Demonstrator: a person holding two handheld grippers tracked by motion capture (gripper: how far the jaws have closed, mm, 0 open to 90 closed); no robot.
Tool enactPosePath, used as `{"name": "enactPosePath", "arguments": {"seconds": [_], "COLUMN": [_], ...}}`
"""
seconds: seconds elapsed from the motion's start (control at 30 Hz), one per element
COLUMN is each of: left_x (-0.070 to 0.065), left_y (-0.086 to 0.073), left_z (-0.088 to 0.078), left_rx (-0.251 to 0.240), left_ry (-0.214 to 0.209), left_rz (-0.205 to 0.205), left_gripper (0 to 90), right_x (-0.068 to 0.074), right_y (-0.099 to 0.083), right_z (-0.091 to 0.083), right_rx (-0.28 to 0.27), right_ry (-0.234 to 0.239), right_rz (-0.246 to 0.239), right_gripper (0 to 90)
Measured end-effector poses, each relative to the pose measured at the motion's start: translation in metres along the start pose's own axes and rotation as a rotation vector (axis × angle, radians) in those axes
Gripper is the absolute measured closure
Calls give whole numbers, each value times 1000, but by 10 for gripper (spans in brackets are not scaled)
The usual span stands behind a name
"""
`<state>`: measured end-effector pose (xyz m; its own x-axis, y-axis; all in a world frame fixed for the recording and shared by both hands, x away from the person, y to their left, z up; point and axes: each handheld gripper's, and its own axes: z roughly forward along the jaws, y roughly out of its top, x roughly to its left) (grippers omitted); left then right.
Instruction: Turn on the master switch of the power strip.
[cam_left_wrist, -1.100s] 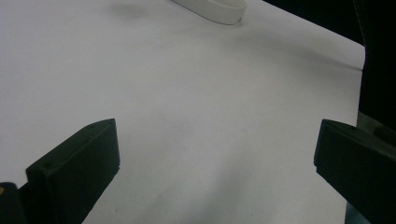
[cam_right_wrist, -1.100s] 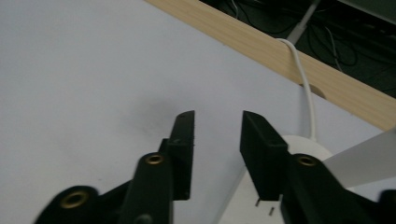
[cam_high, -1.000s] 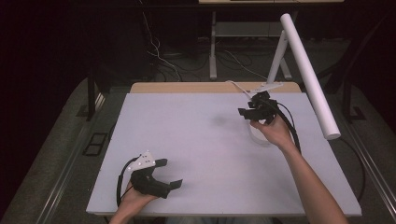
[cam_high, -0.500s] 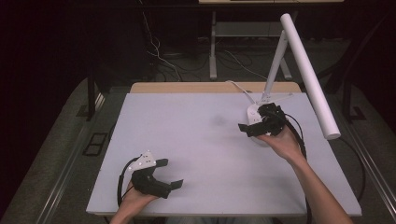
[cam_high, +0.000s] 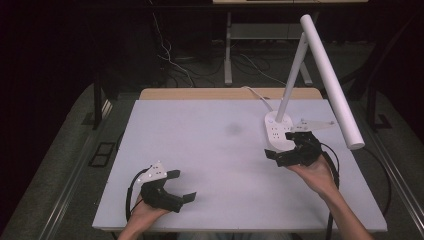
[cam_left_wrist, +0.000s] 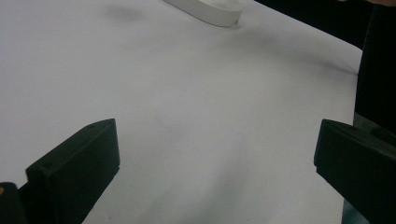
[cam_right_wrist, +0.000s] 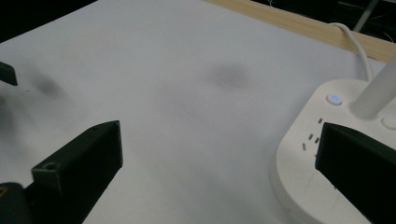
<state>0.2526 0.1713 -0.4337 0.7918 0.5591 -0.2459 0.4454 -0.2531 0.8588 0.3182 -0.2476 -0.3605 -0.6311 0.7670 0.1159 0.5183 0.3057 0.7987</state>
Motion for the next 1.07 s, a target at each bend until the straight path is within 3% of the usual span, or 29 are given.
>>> {"name": "enactPosePath", "arguments": {"seconds": [0.83, 1.07], "left_x": [0, 0], "left_y": [1, 1], "left_z": [-2, -1], "left_rx": [-6, -8], "left_ry": [1, -2], "left_rz": [6, 4], "left_gripper": [0, 0], "right_x": [10, 14], "right_y": [-80, -91], "right_z": [-29, -30], "right_rx": [-63, -66], "right_ry": [10, 8], "right_rz": [89, 76], "right_gripper": [3, 3]}}
